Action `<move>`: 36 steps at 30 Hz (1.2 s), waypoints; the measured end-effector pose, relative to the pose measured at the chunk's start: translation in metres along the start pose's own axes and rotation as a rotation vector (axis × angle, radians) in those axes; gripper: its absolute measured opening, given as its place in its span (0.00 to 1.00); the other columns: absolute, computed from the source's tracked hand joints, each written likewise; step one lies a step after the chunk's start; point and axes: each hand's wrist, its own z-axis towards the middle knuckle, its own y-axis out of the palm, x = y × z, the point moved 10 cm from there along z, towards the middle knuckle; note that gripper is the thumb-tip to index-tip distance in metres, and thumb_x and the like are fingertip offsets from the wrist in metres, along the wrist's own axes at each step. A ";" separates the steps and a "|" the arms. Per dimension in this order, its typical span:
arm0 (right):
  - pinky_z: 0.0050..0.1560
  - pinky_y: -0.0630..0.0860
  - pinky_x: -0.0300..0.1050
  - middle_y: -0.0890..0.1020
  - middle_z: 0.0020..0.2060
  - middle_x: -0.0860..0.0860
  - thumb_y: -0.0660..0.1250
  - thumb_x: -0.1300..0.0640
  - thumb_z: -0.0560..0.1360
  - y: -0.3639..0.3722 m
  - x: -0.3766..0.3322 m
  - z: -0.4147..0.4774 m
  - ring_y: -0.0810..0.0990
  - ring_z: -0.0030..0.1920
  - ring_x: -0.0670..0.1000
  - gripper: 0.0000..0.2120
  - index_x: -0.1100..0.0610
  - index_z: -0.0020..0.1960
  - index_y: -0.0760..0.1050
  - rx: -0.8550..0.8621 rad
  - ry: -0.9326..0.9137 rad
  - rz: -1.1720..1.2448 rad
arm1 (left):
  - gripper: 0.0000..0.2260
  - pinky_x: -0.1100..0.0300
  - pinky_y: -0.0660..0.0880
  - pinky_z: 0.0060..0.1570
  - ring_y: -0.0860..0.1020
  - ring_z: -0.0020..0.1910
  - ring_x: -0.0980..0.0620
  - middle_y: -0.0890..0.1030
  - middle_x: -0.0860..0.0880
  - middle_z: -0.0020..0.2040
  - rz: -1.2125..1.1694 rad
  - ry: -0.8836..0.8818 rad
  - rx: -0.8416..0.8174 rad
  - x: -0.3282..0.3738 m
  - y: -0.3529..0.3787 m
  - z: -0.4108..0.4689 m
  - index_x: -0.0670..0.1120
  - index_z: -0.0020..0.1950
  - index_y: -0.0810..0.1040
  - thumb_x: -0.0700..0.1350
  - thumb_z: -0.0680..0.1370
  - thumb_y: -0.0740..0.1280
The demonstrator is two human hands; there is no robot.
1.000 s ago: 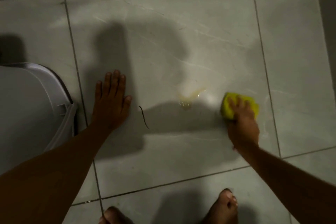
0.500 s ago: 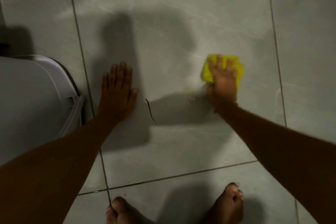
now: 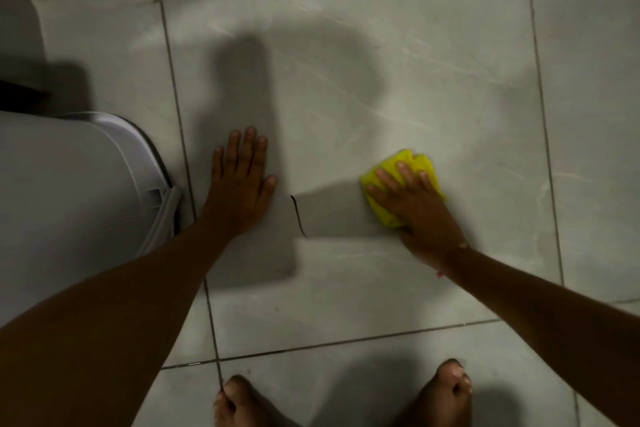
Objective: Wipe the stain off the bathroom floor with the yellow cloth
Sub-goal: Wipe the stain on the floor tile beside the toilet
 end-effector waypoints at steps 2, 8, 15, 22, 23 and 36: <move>0.74 0.49 0.66 0.62 0.76 0.56 0.55 0.55 0.67 -0.015 0.031 0.009 0.52 0.77 0.64 0.35 0.50 0.75 0.61 0.054 0.118 0.024 | 0.30 0.41 0.49 0.75 0.49 0.79 0.40 0.52 0.42 0.80 0.013 -0.001 -0.003 0.001 0.000 0.001 0.45 0.79 0.51 0.57 0.80 0.50; 0.75 0.48 0.66 0.59 0.77 0.54 0.56 0.60 0.74 -0.011 -0.011 0.038 0.51 0.77 0.64 0.30 0.51 0.76 0.58 0.052 0.012 -0.072 | 0.31 0.40 0.50 0.74 0.50 0.79 0.40 0.53 0.42 0.80 -0.033 -0.009 -0.025 0.000 0.003 0.003 0.46 0.79 0.52 0.58 0.79 0.49; 0.74 0.49 0.69 0.61 0.76 0.56 0.59 0.58 0.66 -0.016 0.034 0.016 0.53 0.76 0.67 0.37 0.50 0.75 0.60 0.135 0.402 0.029 | 0.31 0.40 0.48 0.74 0.50 0.79 0.40 0.52 0.42 0.80 -0.038 0.005 -0.047 0.000 0.005 0.004 0.46 0.79 0.51 0.59 0.79 0.50; 0.75 0.48 0.64 0.64 0.75 0.53 0.53 0.61 0.63 0.028 -0.031 -0.040 0.54 0.76 0.63 0.40 0.47 0.75 0.58 -0.020 -0.048 -0.137 | 0.31 0.40 0.48 0.74 0.50 0.79 0.39 0.52 0.42 0.80 -0.048 0.006 -0.043 -0.001 0.002 0.003 0.46 0.79 0.51 0.59 0.79 0.50; 0.75 0.47 0.64 0.64 0.75 0.55 0.53 0.61 0.62 0.021 -0.014 -0.037 0.53 0.76 0.64 0.40 0.48 0.75 0.58 0.011 0.068 -0.138 | 0.31 0.40 0.47 0.74 0.50 0.79 0.39 0.52 0.42 0.80 -0.048 0.010 -0.035 0.001 0.000 0.003 0.46 0.79 0.51 0.59 0.80 0.50; 0.75 0.49 0.66 0.64 0.75 0.54 0.61 0.57 0.63 0.001 -0.041 0.041 0.55 0.76 0.65 0.38 0.50 0.74 0.63 0.122 0.214 -0.004 | 0.29 0.44 0.47 0.76 0.48 0.79 0.44 0.52 0.45 0.81 -0.081 0.041 0.073 0.000 -0.003 0.000 0.46 0.79 0.49 0.55 0.81 0.51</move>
